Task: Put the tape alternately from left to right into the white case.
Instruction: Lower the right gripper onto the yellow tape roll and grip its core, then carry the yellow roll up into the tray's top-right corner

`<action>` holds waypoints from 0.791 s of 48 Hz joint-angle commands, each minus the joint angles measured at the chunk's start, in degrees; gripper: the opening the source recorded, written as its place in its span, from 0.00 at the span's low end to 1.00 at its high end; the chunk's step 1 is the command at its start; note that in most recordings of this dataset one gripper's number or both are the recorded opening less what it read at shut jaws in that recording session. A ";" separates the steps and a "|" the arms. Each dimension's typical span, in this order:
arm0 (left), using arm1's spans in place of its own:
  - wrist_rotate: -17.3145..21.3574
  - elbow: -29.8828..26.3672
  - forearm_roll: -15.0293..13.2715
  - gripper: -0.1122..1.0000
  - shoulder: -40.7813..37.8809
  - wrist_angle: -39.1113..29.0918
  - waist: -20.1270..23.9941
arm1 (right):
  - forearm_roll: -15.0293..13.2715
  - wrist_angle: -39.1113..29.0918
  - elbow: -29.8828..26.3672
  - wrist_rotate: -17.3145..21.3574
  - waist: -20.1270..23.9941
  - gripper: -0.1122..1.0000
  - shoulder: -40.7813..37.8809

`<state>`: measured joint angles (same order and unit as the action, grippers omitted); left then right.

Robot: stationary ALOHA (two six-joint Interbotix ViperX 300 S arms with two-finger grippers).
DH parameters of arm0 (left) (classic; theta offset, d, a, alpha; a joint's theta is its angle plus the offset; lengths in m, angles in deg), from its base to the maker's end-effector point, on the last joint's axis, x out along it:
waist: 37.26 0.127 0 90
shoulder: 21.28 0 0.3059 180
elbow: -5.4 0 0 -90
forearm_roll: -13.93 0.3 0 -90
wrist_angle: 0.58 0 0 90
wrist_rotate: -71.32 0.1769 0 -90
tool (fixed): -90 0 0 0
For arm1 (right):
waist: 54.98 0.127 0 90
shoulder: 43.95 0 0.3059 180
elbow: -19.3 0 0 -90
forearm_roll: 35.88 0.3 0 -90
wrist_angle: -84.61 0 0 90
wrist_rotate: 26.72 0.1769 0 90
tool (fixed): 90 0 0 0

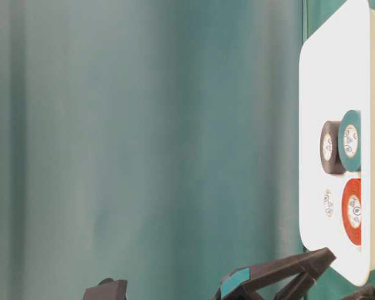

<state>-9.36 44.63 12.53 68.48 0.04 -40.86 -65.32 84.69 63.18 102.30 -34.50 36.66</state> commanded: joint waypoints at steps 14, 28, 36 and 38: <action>0.09 -0.53 -0.09 1.00 0.62 0.44 -0.18 | 0.00 0.18 -0.88 0.18 0.18 0.12 2.90; 0.09 -0.53 -0.09 1.00 0.62 0.44 -0.18 | 0.00 -0.09 -1.32 0.18 0.18 0.12 7.21; 0.09 -0.62 -0.09 1.00 0.62 0.44 -0.09 | -0.09 -3.96 -1.49 0.09 -0.18 0.12 10.02; 0.09 -0.53 -0.09 1.00 0.62 0.44 -0.18 | -0.09 -5.27 -1.58 0.09 -0.53 0.12 10.37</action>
<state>-9.36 44.63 12.53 68.48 0.04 -40.86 -65.32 80.91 62.92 102.39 -34.50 45.19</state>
